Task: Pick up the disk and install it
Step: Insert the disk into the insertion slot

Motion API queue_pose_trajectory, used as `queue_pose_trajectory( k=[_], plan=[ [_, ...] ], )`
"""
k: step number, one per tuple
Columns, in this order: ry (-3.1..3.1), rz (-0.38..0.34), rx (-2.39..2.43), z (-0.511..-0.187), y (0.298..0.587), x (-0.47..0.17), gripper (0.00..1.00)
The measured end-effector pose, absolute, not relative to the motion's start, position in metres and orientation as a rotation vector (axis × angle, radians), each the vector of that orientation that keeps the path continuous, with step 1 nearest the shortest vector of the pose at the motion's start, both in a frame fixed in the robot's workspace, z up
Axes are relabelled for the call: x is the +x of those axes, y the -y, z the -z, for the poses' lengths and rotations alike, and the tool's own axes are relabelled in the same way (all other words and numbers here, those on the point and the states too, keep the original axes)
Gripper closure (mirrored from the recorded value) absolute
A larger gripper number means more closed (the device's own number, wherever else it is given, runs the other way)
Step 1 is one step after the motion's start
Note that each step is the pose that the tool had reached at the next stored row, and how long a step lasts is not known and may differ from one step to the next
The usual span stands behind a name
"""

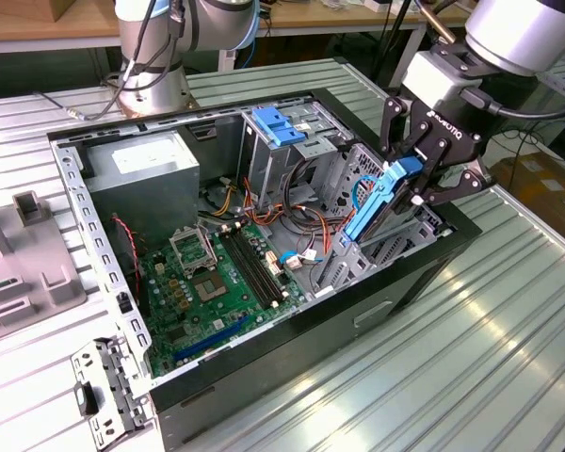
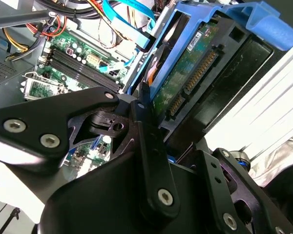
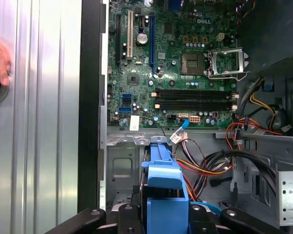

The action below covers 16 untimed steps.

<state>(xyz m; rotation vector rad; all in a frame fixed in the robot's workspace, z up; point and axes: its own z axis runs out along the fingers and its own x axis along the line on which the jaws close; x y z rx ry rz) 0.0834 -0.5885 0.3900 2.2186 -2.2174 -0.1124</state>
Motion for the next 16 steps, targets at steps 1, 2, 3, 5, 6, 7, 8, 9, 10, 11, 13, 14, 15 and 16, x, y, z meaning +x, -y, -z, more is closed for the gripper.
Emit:
queue_pose_trajectory(
  k=[1, 2, 3, 5, 6, 7, 8, 9, 10, 11, 13, 14, 15, 16],
  plan=[
    [2.217, 0.112, 2.218, -0.3891, 0.5885, 0.0834, 0.64],
    [2.217, 0.112, 2.218, -0.3881, 0.5885, 0.0834, 0.64],
    [2.217, 0.112, 2.218, -0.3868, 0.5885, 0.0834, 0.64],
    [2.217, 0.112, 2.218, -0.3853, 0.5885, 0.0834, 0.64],
    [2.217, 0.112, 2.219, -0.3846, 0.5885, 0.0834, 0.64],
    [2.217, 0.112, 2.219, -0.3840, 0.5885, 0.0834, 0.64],
    [2.217, 0.112, 2.218, -0.3833, 0.5885, 0.0834, 0.64],
    [2.217, 0.112, 2.219, -0.3827, 0.5885, 0.0834, 0.64],
    [2.217, 0.112, 2.218, -0.3823, 0.5885, 0.0834, 0.64],
    [2.217, 0.112, 2.218, -0.3820, 0.5885, 0.0834, 0.64],
    [2.217, 0.112, 2.218, -0.3819, 0.5885, 0.0834, 0.64],
    [2.217, 0.112, 2.218, -0.3818, 0.5885, 0.0834, 0.64],
    [2.217, 0.112, 2.218, -0.3818, 0.5885, 0.0834, 0.64],
    [2.217, 0.112, 2.219, -0.3818, 0.5885, 0.0834, 0.64]
  ],
)
